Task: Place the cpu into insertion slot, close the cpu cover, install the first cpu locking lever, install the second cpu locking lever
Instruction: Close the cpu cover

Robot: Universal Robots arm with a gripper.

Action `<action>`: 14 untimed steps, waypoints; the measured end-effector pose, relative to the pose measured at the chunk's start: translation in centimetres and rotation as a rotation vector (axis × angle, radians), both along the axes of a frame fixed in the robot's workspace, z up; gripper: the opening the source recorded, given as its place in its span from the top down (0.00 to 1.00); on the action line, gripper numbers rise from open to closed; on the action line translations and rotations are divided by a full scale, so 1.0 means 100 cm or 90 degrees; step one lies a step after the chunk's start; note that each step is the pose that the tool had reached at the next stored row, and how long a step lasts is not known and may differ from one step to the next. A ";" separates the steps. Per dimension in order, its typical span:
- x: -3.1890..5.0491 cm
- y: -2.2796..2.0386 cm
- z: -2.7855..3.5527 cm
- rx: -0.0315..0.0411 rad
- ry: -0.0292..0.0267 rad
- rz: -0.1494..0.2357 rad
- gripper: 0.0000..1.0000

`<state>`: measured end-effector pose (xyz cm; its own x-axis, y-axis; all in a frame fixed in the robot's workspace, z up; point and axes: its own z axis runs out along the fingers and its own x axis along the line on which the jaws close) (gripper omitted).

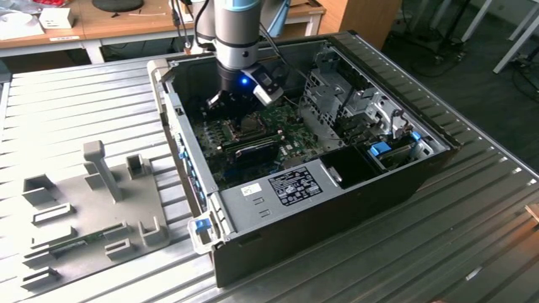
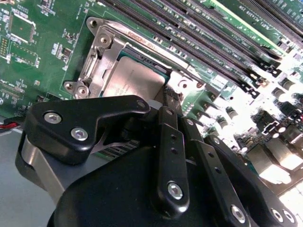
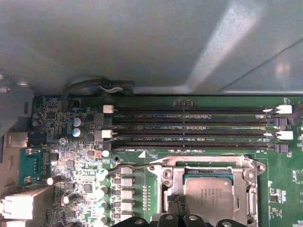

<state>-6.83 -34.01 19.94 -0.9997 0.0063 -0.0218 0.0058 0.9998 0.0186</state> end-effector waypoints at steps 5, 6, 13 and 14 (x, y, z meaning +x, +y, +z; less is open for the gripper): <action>-0.0004 -0.0001 -0.0016 -0.0005 0.0003 0.000 0.90; -0.0004 -0.0001 -0.0017 -0.0004 0.0002 0.000 0.90; -0.0003 0.0000 -0.0024 -0.0002 0.0000 0.000 0.90; -0.0004 -0.0001 -0.0029 -0.0004 0.0002 0.000 0.90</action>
